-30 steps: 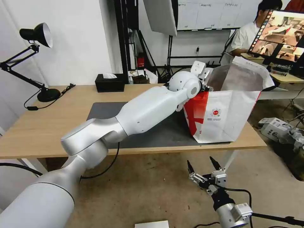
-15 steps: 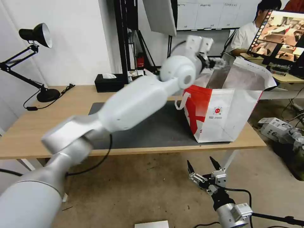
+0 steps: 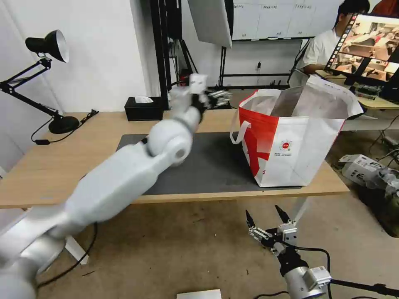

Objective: Pick up the trash from the table and place it into the takeout bag.

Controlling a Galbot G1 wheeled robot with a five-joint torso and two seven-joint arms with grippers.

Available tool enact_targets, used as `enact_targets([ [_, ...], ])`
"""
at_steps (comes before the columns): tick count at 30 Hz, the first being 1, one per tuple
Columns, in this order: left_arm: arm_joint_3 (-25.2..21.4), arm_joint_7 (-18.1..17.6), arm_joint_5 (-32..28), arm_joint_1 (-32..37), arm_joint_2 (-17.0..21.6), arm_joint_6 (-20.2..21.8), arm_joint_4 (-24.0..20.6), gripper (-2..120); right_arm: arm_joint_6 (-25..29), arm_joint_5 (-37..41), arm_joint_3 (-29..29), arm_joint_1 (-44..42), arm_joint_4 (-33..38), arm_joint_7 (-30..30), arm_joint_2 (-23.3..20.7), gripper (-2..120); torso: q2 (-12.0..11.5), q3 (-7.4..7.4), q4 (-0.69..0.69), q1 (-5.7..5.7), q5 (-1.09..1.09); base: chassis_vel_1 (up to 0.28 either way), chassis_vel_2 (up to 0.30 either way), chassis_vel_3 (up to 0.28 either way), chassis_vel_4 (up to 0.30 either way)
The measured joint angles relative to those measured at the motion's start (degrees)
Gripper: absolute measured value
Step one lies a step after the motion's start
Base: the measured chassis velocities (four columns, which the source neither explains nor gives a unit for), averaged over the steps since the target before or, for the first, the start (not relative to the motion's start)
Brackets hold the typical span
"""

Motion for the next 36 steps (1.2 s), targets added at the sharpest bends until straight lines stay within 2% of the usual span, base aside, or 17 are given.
enact_targets([
  [1, 0.0, 0.0, 0.0, 0.0, 0.0, 0.0, 0.0, 100, 0.0, 0.0, 0.0, 0.0, 0.0, 0.0, 0.0, 100, 0.0, 0.00, 0.00, 0.00, 0.00, 0.000, 0.000, 0.000, 0.000],
  [4, -4.6, 3.7, 2.1, 8.2, 2.4, -2.2, -2.7, 100, 0.0, 0.0, 0.0, 0.0, 0.0, 0.0, 0.0, 100, 0.0, 0.00, -0.02, 0.00, 0.00, 0.000, 0.000, 0.000, 0.000],
  [5, -4.6, 3.7, 2.1, 8.2, 2.4, -2.2, -2.7, 100, 0.0, 0.0, 0.0, 0.0, 0.0, 0.0, 0.0, 100, 0.0, 0.00, -0.02, 0.00, 0.00, 0.000, 0.000, 0.000, 0.000],
  [10, -12.0, 7.2, 4.9, 18.9, 4.8, -3.2, -6.5, 100, 0.0, 0.0, 0.0, 0.0, 0.0, 0.0, 0.0, 100, 0.0, 0.00, 0.00, -0.01, -0.01, 0.000, 0.000, 0.000, 0.000],
  [13, -12.4, 7.4, 5.1, 19.4, 4.8, -3.2, -6.7, 100, 0.0, 0.0, 0.0, 0.0, 0.0, 0.0, 0.0, 100, 0.0, 0.00, 0.00, 0.00, -0.01, 0.000, 0.000, 0.000, 0.000],
  [14, -19.6, 8.8, 7.8, 29.0, 5.8, -4.1, -10.2, 100, 0.0, 0.0, 0.0, 0.0, 0.0, 0.0, 0.0, 100, 0.0, -0.01, -0.01, 0.00, 0.02, 0.000, 0.000, 0.000, 0.000],
  [15, -19.6, 8.8, 7.8, 29.0, 5.8, -4.1, -10.2, 100, 0.0, 0.0, 0.0, 0.0, 0.0, 0.0, 0.0, 100, 0.0, -0.01, -0.01, 0.00, 0.02, 0.000, 0.000, 0.000, 0.000],
  [17, -23.8, 9.6, 10.2, 36.8, 6.2, -6.0, -12.7, 100, 0.0, 0.0, 0.0, 0.0, 0.0, 0.0, 0.0, 100, 0.0, -0.01, -0.01, 0.00, 0.04, 0.000, 0.000, 0.000, 0.000],
  [18, -23.8, 9.6, 10.2, 36.8, 6.2, -6.0, -12.7, 100, 0.0, 0.0, 0.0, 0.0, 0.0, 0.0, 0.0, 100, 0.0, -0.01, -0.01, 0.00, 0.04, 0.000, 0.000, 0.000, 0.000],
  [19, -25.6, 10.1, 11.6, 40.4, 6.3, -7.0, -13.7, 100, 0.0, 0.0, 0.0, 0.0, 0.0, 0.0, 0.0, 100, 0.0, 0.00, 0.00, 0.00, 0.01, 0.000, 0.000, 0.000, 0.000],
  [21, -29.1, 10.8, 13.5, 46.3, 5.9, -8.1, -15.6, 100, 0.0, 0.0, 0.0, 0.0, 0.0, 0.0, 0.0, 100, 0.0, -0.01, -0.01, 0.00, 0.04, 0.000, 0.000, 0.000, 0.000],
  [22, -29.1, 10.8, 13.5, 46.3, 5.9, -8.1, -15.6, 100, 0.0, 0.0, 0.0, 0.0, 0.0, 0.0, 0.0, 100, 0.0, -0.01, -0.01, 0.00, 0.04, 0.000, 0.000, 0.000, 0.000],
  [26, -33.5, 11.5, 15.5, 53.1, 4.7, -9.4, -17.4, 100, 0.0, 0.0, 0.0, 0.0, 0.0, 0.0, 0.0, 100, 0.0, -0.01, -0.02, -0.01, 0.02, 0.000, 0.000, 0.000, 0.000],
  [28, -37.2, 12.0, 16.3, 58.6, 3.7, -9.6, -19.0, 100, 0.0, 0.0, 0.0, 0.0, 0.0, 0.0, 0.0, 100, 0.0, -0.01, -0.02, 0.00, 0.04, 0.000, 0.000, 0.000, 0.000],
  [29, -37.2, 12.0, 16.3, 58.6, 3.7, -9.6, -19.0, 100, 0.0, 0.0, 0.0, 0.0, 0.0, 0.0, 0.0, 100, 0.0, -0.01, -0.02, 0.00, 0.04, 0.000, 0.000, 0.000, 0.000],
  [33, -44.0, 13.7, 20.4, 68.8, 0.3, -10.5, -20.9, 100, 0.0, 0.0, 0.0, 0.0, 0.0, 0.0, 0.0, 100, 0.0, -0.01, -0.01, -0.01, 0.03, 0.000, 0.000, 0.000, 0.000],
  [36, -46.3, 14.7, 21.5, 72.2, -1.4, -11.0, -21.6, 100, 0.0, 0.0, 0.0, 0.0, 0.0, 0.0, 0.0, 100, 0.0, -0.01, -0.01, 0.00, 0.03, 0.000, 0.000, 0.000, 0.000],
])
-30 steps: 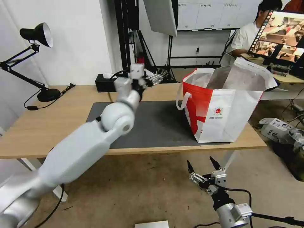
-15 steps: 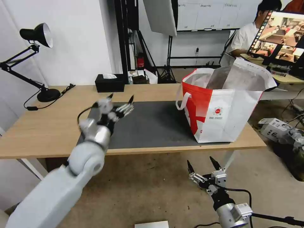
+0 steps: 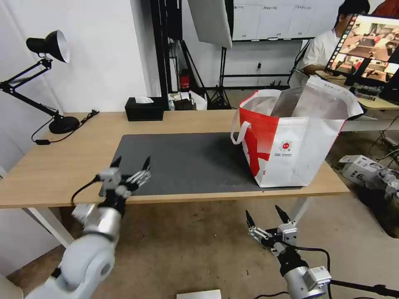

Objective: Pick up the trash from the table and place it into the takeout bag.

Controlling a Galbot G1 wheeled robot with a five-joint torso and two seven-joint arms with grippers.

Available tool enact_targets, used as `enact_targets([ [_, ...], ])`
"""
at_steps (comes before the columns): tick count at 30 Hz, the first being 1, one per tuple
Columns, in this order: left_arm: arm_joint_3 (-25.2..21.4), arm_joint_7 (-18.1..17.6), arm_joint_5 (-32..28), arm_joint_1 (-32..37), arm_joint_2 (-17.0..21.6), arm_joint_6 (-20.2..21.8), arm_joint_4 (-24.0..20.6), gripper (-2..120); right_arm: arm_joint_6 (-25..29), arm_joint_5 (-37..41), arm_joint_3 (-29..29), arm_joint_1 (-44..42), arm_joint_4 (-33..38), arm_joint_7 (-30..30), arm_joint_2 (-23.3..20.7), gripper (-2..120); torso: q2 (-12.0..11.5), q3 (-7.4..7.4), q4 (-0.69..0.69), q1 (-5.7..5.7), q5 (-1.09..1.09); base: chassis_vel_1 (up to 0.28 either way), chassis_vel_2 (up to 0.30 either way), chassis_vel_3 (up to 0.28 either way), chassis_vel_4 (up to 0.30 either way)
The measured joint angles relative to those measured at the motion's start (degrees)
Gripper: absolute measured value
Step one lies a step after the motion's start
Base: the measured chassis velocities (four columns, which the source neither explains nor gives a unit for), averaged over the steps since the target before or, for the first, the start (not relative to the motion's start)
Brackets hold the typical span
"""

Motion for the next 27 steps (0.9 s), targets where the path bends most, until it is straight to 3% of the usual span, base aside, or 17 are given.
enact_targets([
  [8, -2.8, 2.6, 5.9, 8.9, -4.5, -3.6, -0.2, 100, 0.0, 0.0, 0.0, 0.0, 0.0, 0.0, 0.0, 100, 0.0, 0.00, 0.00, 0.00, 0.00, 0.000, 0.000, 0.000, 0.000],
  [27, -2.6, 3.9, 7.1, 12.7, -6.7, -4.2, 3.6, 100, 0.0, 0.0, 0.0, 0.0, 0.0, 0.0, 0.0, 100, 0.0, 0.01, -0.01, 0.00, 0.00, 0.000, 0.000, 0.000, 0.000],
])
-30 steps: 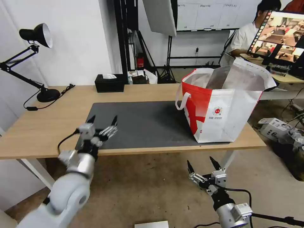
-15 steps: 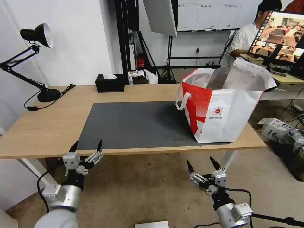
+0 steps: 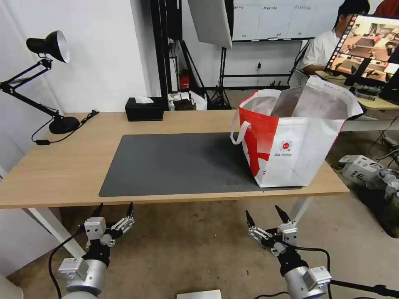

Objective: Pick up the trash from the table and place it into the takeout bag.

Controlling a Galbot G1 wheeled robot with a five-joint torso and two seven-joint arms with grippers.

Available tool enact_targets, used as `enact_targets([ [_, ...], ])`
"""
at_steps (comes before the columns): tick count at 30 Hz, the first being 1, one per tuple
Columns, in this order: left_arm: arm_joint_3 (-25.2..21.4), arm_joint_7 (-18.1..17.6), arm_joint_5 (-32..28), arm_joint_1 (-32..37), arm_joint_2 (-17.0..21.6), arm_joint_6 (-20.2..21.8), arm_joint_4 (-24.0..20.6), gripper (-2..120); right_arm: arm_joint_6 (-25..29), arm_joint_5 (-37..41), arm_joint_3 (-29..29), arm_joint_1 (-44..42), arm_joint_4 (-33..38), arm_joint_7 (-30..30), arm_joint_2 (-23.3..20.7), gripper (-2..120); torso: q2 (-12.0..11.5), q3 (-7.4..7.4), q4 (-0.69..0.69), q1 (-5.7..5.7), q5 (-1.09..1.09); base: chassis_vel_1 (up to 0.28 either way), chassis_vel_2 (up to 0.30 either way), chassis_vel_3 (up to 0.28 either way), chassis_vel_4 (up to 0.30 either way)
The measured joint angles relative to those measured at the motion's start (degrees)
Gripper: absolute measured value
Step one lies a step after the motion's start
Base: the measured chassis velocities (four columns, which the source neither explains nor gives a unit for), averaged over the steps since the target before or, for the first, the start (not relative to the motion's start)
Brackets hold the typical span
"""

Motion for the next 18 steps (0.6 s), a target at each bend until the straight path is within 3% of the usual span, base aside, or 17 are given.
enact_targets([
  [18, 0.3, -0.2, 0.1, -0.2, -0.1, 0.2, 0.4, 100, 0.0, 0.0, 0.0, 0.0, 0.0, 0.0, 0.0, 100, 0.0, 0.00, 0.00, 0.00, 0.00, 0.000, 0.000, 0.000, 0.000],
])
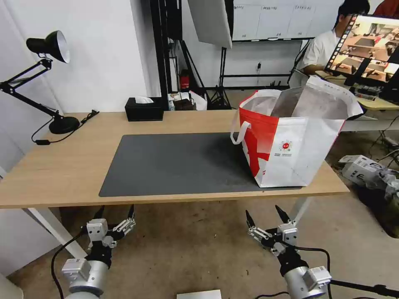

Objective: Pick up the trash from the table and place it into the takeout bag.

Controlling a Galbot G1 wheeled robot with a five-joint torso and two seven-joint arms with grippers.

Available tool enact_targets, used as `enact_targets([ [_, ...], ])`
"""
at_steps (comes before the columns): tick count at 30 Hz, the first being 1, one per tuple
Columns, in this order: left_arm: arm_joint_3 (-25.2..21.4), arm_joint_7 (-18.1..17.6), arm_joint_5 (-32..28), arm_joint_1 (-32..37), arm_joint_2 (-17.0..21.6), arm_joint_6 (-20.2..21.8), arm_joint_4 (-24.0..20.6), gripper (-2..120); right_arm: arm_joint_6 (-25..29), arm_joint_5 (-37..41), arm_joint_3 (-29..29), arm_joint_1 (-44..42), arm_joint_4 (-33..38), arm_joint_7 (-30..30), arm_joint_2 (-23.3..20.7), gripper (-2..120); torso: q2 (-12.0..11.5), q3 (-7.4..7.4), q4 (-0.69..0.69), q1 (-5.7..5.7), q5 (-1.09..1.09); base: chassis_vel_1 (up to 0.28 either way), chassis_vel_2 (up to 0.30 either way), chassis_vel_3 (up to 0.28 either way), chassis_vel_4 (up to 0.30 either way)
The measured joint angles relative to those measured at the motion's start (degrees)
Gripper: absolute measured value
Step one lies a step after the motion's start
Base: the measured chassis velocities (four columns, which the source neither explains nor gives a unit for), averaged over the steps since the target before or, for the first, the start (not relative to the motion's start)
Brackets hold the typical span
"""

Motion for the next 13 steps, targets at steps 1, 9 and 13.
enact_targets([
  [1, 0.0, 0.0, 0.0, 0.0, 0.0, 0.0, 0.0, 100, 0.0, 0.0, 0.0, 0.0, 0.0, 0.0, 0.0, 100, 0.0, 0.00, 0.00, 0.00, 0.00, 0.000, 0.000, 0.000, 0.000],
  [9, 0.0, 0.0, 0.0, 0.0, 0.0, 0.0, 0.0, 100, 0.0, 0.0, 0.0, 0.0, 0.0, 0.0, 0.0, 100, 0.0, 0.00, 0.00, 0.00, 0.00, 0.000, 0.000, 0.000, 0.000],
  [13, 0.0, 0.0, 0.0, 0.0, 0.0, 0.0, 0.0, 100, 0.0, 0.0, 0.0, 0.0, 0.0, 0.0, 0.0, 100, 0.0, 0.00, 0.00, 0.00, 0.00, 0.000, 0.000, 0.000, 0.000],
])
